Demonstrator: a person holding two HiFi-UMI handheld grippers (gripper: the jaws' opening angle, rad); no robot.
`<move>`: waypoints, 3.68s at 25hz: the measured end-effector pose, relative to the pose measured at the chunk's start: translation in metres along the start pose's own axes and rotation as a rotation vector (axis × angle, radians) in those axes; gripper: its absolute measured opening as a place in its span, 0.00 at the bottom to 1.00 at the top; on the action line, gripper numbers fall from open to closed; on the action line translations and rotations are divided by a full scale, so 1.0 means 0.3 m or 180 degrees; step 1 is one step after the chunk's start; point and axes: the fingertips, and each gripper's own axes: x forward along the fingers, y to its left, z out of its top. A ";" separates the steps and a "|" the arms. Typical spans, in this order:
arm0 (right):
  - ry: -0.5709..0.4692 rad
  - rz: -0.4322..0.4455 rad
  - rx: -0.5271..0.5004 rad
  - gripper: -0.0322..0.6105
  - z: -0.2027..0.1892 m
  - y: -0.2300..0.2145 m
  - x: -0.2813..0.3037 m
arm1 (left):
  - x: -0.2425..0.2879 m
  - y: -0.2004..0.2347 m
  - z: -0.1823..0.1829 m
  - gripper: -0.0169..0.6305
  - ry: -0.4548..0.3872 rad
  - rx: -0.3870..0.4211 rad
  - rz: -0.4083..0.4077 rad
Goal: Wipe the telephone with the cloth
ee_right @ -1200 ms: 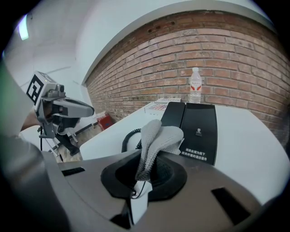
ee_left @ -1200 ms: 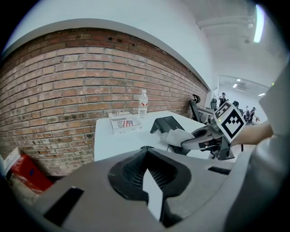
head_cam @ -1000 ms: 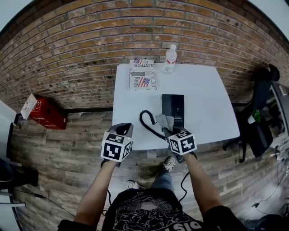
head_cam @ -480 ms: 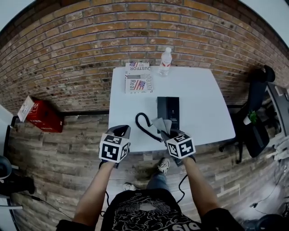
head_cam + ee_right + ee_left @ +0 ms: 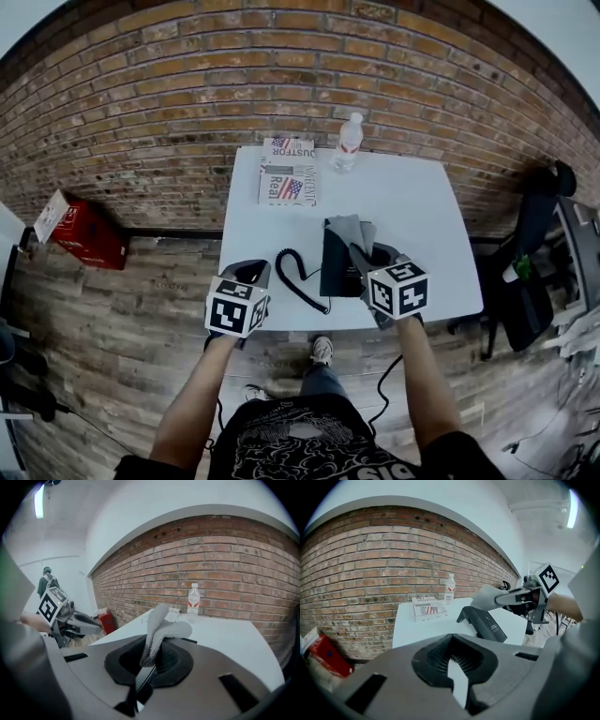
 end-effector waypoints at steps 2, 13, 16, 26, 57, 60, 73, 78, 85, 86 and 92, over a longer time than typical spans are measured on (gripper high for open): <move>-0.0040 -0.0016 -0.0034 0.07 0.047 -0.045 0.012 | 0.017 0.017 0.016 0.04 -0.0006 -0.0043 0.0041; 0.0390 0.0178 -0.0304 0.07 0.063 -0.190 0.180 | 0.113 0.060 0.087 0.04 -0.0038 -0.0234 0.0215; 0.0562 0.0302 -0.0377 0.07 0.046 -0.196 0.230 | 0.122 0.077 0.098 0.04 -0.0042 -0.0283 0.0269; 0.0894 0.0656 -0.0686 0.07 0.009 -0.132 0.321 | 0.093 0.139 0.044 0.04 0.0016 -0.0441 0.0463; 0.1048 0.0975 -0.0916 0.07 -0.047 0.094 0.404 | -0.022 0.213 -0.049 0.04 0.0013 -0.0580 0.0638; 0.1063 0.0954 -0.0936 0.07 -0.066 0.108 0.395 | -0.031 0.210 -0.059 0.04 0.0028 -0.0564 0.0618; 0.1085 0.0834 -0.0714 0.07 -0.163 0.163 0.332 | -0.071 0.187 -0.093 0.04 0.0081 -0.0443 0.0471; 0.1070 0.0768 -0.0605 0.07 -0.201 0.182 0.300 | -0.086 0.169 -0.115 0.04 0.0124 -0.0363 0.0388; 0.1084 0.0698 -0.0490 0.07 -0.266 0.204 0.261 | -0.105 0.141 -0.134 0.04 0.0129 -0.0280 0.0313; 0.1089 0.0691 -0.0475 0.07 -0.274 0.209 0.256 | -0.109 0.139 -0.134 0.04 0.0123 -0.0275 0.0308; 0.1088 0.0635 -0.0352 0.07 -0.327 0.247 0.223 | -0.146 0.132 -0.147 0.04 0.0098 -0.0222 0.0272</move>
